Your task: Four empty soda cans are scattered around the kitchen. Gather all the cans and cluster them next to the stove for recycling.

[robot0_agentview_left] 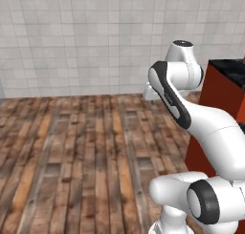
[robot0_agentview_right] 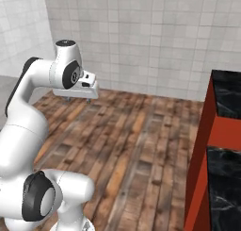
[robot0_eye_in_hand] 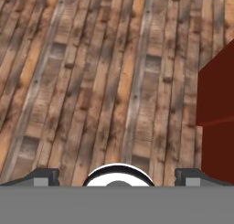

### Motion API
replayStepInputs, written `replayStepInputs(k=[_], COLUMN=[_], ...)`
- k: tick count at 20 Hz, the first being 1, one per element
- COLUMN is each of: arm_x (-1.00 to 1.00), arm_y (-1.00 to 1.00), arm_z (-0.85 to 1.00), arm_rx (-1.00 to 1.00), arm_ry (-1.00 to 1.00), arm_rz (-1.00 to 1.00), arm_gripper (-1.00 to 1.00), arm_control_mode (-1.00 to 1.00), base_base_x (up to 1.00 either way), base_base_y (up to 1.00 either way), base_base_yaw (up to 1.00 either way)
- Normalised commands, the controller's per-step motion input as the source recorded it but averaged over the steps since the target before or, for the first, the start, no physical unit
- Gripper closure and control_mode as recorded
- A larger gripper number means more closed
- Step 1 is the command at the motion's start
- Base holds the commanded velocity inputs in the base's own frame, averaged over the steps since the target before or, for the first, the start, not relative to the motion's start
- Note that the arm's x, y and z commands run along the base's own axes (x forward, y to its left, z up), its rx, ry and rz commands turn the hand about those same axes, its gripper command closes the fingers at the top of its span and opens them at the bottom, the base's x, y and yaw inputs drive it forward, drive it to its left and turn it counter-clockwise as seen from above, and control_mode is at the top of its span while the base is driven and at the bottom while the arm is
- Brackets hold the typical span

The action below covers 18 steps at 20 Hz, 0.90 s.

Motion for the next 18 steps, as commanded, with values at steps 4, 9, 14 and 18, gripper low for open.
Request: replayStepInputs(k=[4, 9, 14, 18], arm_x=[0.0, 0.0, 0.0, 0.0], arm_y=[0.0, 0.0, 0.0, 0.0], arm_z=[0.0, 0.0, 0.0, 0.0], arm_rx=[0.0, 0.0, 0.0, 0.0], arm_ry=[0.0, 0.0, 0.0, 0.0], arm_rz=[0.0, 0.0, 0.0, 0.0], arm_gripper=[-1.0, -1.0, -1.0, -1.0], arm_control_mode=[1.0, 1.0, 1.0, 1.0], base_base_x=[0.59, 0.51, 0.47, 0.47], base_base_y=[0.0, 0.0, 0.0, 0.03], base_base_yaw=[-0.11, -0.27, -0.38, -0.42])
